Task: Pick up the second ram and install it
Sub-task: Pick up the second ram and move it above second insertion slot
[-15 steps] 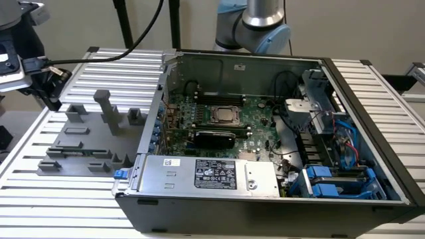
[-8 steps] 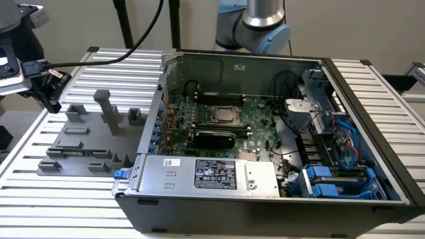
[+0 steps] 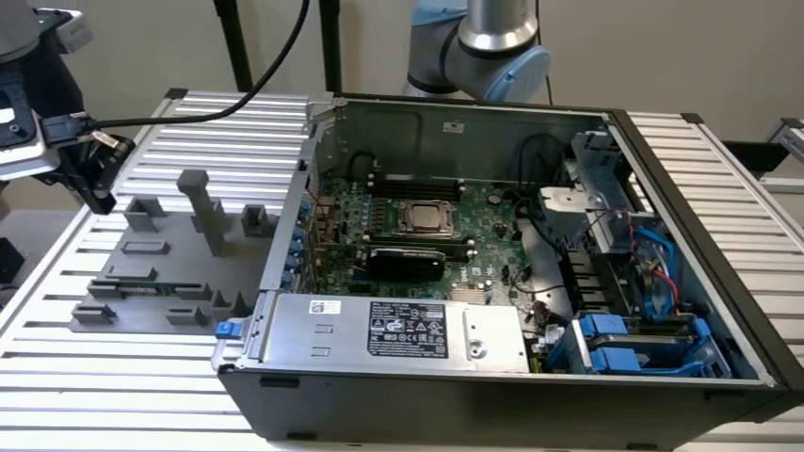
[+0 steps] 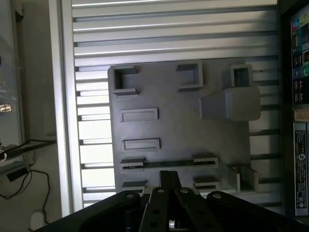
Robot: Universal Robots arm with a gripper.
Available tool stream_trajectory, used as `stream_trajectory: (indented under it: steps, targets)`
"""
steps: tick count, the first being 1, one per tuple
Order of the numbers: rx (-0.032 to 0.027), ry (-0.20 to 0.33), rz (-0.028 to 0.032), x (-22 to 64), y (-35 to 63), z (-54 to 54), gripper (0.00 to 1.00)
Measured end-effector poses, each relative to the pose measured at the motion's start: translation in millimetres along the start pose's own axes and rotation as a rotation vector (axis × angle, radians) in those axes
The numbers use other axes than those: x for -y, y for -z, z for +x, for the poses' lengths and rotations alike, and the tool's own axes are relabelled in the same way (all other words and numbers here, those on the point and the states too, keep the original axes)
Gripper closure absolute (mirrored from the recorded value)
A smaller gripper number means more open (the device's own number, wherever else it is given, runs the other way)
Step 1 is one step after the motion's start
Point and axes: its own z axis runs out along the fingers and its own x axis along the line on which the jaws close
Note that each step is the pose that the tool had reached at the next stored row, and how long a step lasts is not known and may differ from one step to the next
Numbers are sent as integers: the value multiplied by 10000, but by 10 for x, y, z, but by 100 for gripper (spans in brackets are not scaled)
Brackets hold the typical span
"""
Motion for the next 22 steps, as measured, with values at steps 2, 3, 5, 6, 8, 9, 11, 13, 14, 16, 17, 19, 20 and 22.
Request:
stream_trajectory:
  steps: [2, 3, 5, 6, 8, 9, 11, 13, 14, 16, 17, 19, 20, 22]
  targets:
    - [1, 0, 0, 0, 0, 0, 100]
    - [3, 6, 1, 0, -1, 0, 100]
    - [12, 182, 0, 0, -4, 0, 100]
    - [8, 360, 0, -1, -8, 0, 100]
    - [-9, 733, 1, -1, -16, 0, 100]
    - [-17, 913, 2, -1, -20, 1, 100]
    - [-33, 1278, 3, 0, -31, 0, 100]
    - [-49, 1638, 5, 1, -42, 0, 100]
    - [-58, 1818, 6, 1, -48, 0, 100]
    - [-73, 2183, 7, 2, -62, 0, 100]
    - [-82, 2363, 7, 2, -68, 0, 100]
    - [-99, 2728, 9, 3, -82, 0, 100]
    - [-106, 2907, 9, 3, -90, 0, 100]
    - [-123, 3277, 10, 4, -104, 0, 100]
